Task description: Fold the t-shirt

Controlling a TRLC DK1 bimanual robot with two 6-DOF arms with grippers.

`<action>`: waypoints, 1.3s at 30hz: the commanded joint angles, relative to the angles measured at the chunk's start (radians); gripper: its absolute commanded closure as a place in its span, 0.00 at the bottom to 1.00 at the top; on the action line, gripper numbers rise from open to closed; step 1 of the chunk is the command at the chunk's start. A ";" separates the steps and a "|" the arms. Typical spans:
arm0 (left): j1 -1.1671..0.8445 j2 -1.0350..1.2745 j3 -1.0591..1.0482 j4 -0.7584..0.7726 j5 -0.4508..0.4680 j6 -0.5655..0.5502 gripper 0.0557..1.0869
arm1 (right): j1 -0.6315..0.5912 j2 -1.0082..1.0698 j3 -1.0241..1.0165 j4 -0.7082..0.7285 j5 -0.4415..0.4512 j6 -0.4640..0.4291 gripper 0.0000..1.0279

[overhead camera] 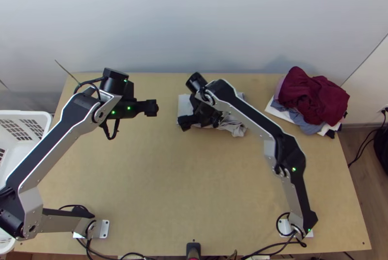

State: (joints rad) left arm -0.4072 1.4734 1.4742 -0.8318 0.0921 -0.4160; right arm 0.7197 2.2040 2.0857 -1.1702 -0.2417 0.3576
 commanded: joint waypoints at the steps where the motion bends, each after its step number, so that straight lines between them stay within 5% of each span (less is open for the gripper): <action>1: 0.013 -0.015 -0.040 0.016 -0.017 -0.007 0.04 | -0.091 0.060 0.013 0.026 0.036 -0.009 0.04; 22: 0.011 -0.024 -0.091 0.033 -0.020 -0.007 0.04 | -0.404 0.080 0.178 0.026 0.176 -0.019 0.04; 39: 0.008 -0.030 -0.083 0.033 -0.028 -0.010 0.04 | -0.258 -0.020 0.120 -0.097 0.174 0.011 0.05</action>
State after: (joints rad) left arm -0.3981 1.4483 1.3899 -0.7986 0.0669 -0.4267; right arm 0.4164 2.2002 2.2478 -1.2098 -0.0677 0.3588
